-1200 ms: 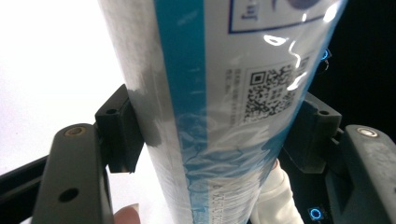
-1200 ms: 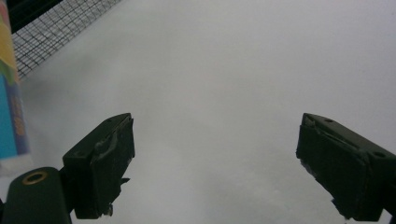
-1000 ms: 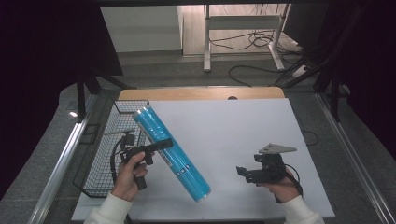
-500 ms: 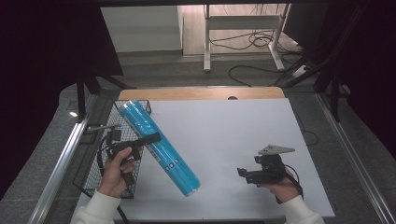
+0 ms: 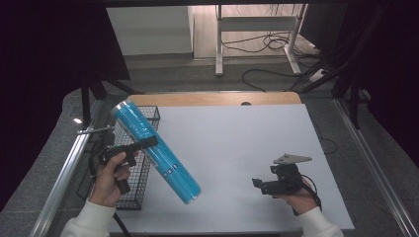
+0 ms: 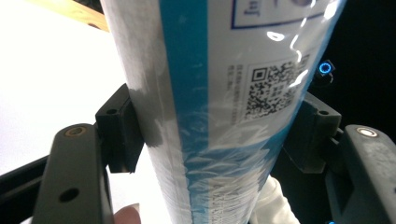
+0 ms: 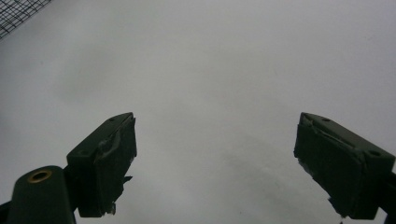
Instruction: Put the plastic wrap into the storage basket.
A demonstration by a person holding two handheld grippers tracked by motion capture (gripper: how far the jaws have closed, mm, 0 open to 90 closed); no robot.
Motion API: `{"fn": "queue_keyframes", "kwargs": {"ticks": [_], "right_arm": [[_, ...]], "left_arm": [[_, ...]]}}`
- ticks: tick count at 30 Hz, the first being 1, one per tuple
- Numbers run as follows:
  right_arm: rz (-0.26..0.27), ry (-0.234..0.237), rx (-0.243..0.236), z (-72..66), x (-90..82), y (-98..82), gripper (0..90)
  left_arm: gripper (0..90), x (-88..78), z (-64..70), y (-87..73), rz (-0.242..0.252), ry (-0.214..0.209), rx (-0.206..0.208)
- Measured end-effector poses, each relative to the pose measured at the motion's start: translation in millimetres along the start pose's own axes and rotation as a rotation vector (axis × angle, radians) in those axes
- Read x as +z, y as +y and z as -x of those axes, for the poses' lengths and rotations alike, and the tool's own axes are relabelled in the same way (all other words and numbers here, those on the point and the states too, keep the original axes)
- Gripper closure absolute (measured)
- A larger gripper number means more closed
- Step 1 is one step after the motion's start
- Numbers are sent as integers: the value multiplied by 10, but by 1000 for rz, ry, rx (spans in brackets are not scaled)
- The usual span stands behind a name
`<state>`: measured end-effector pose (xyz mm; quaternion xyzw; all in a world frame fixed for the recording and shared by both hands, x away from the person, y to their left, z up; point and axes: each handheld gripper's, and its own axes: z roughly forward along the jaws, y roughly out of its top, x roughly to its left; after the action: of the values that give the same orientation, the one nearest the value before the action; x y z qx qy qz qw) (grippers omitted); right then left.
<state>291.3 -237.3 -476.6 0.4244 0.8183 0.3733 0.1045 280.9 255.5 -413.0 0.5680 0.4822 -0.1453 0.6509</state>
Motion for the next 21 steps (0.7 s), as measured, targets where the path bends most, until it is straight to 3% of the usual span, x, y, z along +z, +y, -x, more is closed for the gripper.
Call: {"fn": "queue_keyframes", "kwargs": {"ticks": [14,21], "right_arm": [[-6,-7,3,20,10,-13,136],[-13,-13,5,28,19,-21,136]], "left_arm": [[320,-396,26,167,3,70,18],[320,-662,-9,291,7,144,29]]}}
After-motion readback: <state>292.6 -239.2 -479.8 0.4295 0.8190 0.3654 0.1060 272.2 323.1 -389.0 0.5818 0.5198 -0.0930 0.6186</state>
